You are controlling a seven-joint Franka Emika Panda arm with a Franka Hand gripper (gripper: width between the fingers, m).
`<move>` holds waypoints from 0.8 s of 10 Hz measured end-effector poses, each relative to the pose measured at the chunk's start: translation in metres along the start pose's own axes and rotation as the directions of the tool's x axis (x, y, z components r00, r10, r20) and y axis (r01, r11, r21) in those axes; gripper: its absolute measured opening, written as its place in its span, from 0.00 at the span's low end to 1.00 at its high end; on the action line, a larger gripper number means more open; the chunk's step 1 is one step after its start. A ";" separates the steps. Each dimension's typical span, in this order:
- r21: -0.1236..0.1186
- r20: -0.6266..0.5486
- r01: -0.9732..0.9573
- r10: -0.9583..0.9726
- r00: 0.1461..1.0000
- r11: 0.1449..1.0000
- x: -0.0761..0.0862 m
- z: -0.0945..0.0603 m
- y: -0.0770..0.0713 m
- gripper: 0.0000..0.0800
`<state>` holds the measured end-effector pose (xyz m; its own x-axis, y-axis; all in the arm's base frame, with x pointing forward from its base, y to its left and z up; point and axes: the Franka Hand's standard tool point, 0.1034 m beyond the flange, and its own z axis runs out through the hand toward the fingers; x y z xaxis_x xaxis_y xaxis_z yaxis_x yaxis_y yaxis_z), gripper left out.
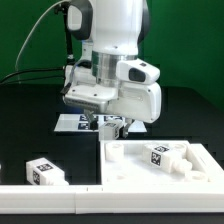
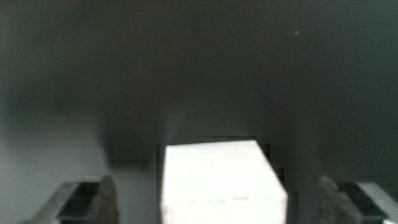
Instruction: Assemble square table
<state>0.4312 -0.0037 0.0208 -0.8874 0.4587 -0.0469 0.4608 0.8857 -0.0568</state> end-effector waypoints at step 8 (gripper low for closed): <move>-0.131 0.059 -0.601 0.611 0.789 0.789 -0.074 -0.046 0.085 0.81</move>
Offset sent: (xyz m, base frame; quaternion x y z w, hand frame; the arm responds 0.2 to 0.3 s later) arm 0.0782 0.0493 0.0437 -0.0269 -0.0592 0.2121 0.9751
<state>0.5350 0.0410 0.0650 -0.4178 0.8991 -0.1310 0.8945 0.4323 0.1143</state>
